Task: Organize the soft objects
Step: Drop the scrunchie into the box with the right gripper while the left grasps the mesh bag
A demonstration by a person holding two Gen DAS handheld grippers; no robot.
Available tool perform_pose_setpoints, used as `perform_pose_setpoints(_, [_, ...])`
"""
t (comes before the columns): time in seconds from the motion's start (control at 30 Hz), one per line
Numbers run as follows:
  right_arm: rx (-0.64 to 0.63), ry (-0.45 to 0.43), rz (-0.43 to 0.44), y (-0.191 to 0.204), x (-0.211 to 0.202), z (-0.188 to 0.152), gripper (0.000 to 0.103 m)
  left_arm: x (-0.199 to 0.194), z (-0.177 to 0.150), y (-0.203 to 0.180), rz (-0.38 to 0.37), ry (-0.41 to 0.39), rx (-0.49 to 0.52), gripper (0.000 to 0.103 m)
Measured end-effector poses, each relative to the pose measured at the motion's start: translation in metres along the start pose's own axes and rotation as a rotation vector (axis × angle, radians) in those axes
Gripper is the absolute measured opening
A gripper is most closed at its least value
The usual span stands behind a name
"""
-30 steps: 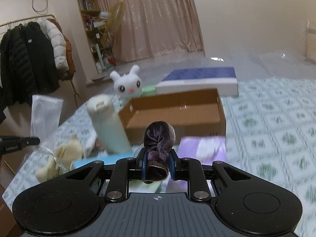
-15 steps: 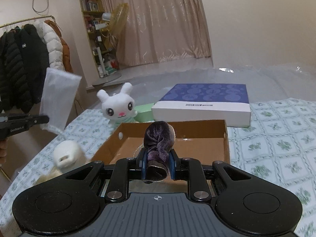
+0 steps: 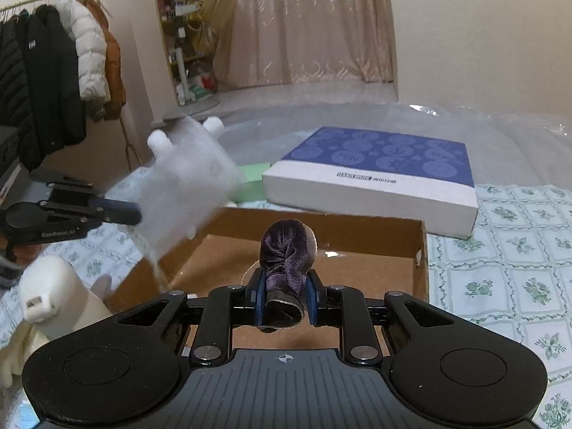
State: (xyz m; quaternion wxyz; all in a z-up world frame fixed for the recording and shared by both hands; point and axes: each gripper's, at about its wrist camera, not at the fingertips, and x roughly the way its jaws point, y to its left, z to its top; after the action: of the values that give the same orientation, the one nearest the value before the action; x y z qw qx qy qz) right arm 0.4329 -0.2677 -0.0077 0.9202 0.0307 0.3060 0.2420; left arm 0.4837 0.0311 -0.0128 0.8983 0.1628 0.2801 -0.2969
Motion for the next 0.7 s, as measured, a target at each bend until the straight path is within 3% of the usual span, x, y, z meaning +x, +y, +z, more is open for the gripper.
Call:
perform_pose_setpoints(0.13, [-0.001, 0.022, 0.003, -0.003, 0.010, -0.002, 0.022, 0.012, -0.004, 0.009, -0.036, 0.039, 0.019, 0.018])
perform_pose_setpoints(0.43, [0.001, 0.034, 0.001, 0.000, 0.021, 0.003, 0.023, 0.001, -0.013, 0.025, 0.003, 0.047, -0.081, 0.019])
perform_pose_setpoints(0.5, [0.011, 0.021, 0.015, 0.001, 0.023, 0.007, 0.033, -0.004, -0.017, 0.025, 0.022, 0.058, -0.101, 0.019])
perform_pose_setpoints(0.57, [0.044, -0.002, 0.015, 0.002, 0.024, 0.012, 0.063, -0.010, -0.020, 0.026, 0.037, 0.061, -0.121, 0.023])
perform_pose_setpoints(0.7, [0.067, -0.050, -0.008, 0.004, 0.019, 0.021, 0.068, -0.025, -0.026, 0.023, 0.071, 0.077, -0.163, 0.028])
